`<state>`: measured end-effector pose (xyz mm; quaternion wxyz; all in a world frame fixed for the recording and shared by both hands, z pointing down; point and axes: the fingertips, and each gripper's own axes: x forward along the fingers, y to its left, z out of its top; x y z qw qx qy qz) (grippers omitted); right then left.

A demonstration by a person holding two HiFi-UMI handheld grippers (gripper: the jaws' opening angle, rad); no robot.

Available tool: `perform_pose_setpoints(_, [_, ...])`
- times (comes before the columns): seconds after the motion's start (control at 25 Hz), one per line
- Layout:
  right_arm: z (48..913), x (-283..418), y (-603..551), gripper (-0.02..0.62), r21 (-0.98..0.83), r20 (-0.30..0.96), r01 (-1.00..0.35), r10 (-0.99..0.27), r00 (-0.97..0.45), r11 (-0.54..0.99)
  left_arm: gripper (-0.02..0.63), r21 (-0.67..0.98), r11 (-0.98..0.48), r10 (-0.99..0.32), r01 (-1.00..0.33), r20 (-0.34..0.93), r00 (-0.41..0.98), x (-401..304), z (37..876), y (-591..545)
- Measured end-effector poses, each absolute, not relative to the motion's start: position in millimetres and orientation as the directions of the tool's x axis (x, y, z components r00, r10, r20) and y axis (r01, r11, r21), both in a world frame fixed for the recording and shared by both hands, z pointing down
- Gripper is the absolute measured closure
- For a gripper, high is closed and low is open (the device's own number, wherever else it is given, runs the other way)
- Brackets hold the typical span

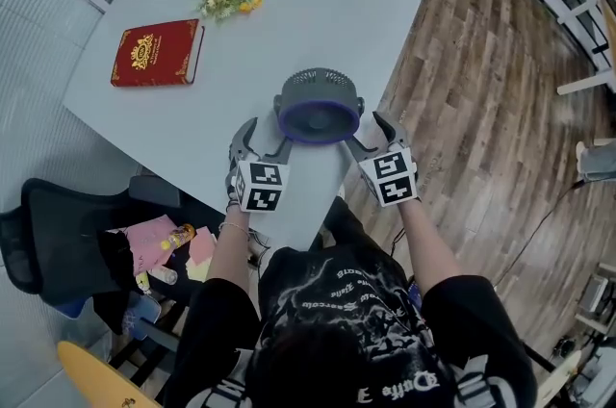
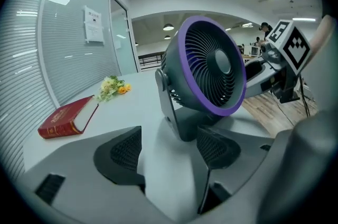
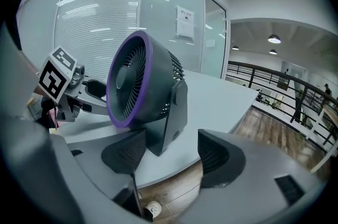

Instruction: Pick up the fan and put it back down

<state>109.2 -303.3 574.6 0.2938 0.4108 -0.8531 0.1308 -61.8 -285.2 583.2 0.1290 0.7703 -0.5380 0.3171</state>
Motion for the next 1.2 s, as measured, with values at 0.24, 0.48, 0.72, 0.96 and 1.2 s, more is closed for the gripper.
perform_pose_setpoints(0.24, [587.8,107.4,-317.7,0.302,-0.012,0.605,-0.767,-0.606,-0.516,0.641,0.253,-0.127,-0.413,-0.742,-0.902,0.622,0.252,-53.0,594.0,-299.2])
perform_pose_setpoints(0.48, [596.0,104.3,-323.0,0.329,-0.039,0.601,-0.774,-0.604,-0.524,0.632,0.253,-0.076,-0.398,-0.742,-0.914,0.612,0.273,-53.5,601.5,-312.8])
perform_pose_setpoints(0.72, [588.7,104.0,-332.2,0.365,-0.086,0.564,-0.790,-0.624,-0.541,0.607,0.389,0.012,-0.364,-0.744,-0.931,0.597,0.299,-54.7,603.2,-322.1])
perform_pose_setpoints(0.96, [588.8,97.3,-329.3,0.466,-0.082,0.562,-0.771,-0.610,-0.559,0.631,0.525,0.045,-0.420,-0.707,-0.906,0.611,0.358,-41.2,606.3,-319.1])
perform_pose_setpoints(1.2, [589.7,98.5,-330.7,0.481,-0.099,0.565,-0.784,-0.614,-0.551,0.613,0.535,0.093,-0.408,-0.690,-0.908,0.620,0.374,-38.1,604.5,-317.9])
